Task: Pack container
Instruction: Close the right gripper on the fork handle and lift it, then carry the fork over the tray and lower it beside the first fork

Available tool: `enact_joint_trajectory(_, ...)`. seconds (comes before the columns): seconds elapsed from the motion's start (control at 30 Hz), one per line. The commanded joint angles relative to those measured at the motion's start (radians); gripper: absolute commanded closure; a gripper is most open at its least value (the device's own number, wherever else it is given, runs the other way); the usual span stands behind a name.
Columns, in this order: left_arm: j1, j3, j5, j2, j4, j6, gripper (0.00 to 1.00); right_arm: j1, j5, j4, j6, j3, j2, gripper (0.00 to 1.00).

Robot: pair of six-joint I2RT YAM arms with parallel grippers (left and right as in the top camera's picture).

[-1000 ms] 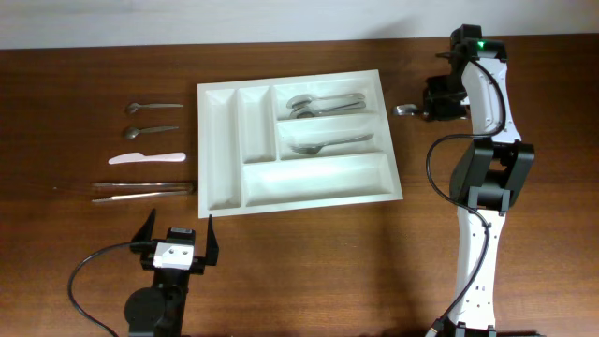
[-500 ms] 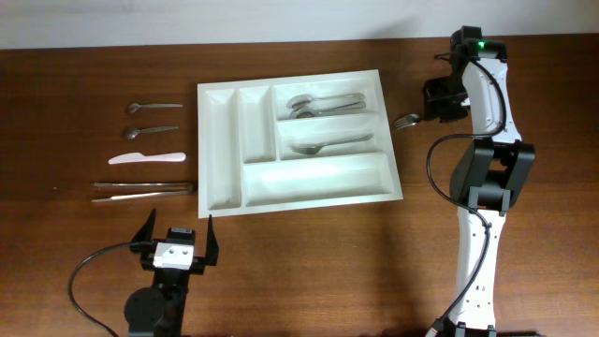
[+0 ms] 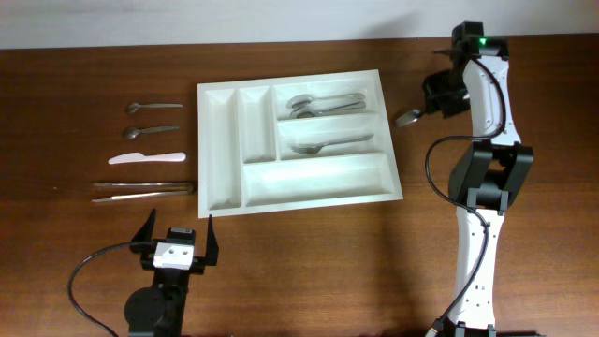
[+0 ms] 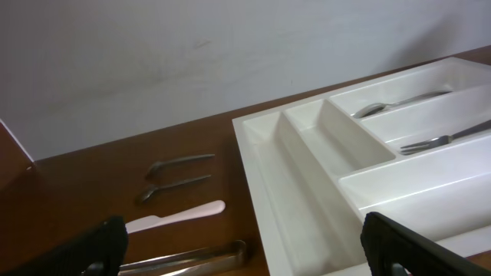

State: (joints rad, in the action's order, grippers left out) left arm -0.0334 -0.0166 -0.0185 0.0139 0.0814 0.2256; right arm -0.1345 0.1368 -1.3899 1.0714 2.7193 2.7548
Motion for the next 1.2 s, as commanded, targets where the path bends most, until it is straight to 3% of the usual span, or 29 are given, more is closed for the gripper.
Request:
enact_joint_trajectory(0.0, -0.003, 0.008, 0.007, -0.007, -0.002, 0.015, 0.01, 0.001, -0.019, -0.013, -0.045, 0.100, -0.002, 0.96)
enact_joint_trajectory(0.67, -0.003, 0.008, 0.007, -0.007, -0.002, 0.015, 0.01, 0.031, -0.013, -0.267, -0.314, 0.415, -0.005, 0.96)
enact_joint_trajectory(0.83, -0.003, 0.008, 0.007, -0.007, -0.002, 0.015, 0.01, 0.084, -0.001, -0.309, -0.358, 0.423, -0.036, 0.96)
enact_joint_trajectory(0.97, -0.003, 0.008, 0.007, -0.007, -0.002, 0.015, 0.01, 0.136, 0.040, -0.309, -0.332, 0.423, -0.041, 0.96)
enact_joint_trajectory(1.17, -0.003, 0.008, 0.007, -0.007, -0.002, 0.015, 0.01, 0.233, 0.051, -0.309, -0.079, 0.423, -0.041, 0.96)
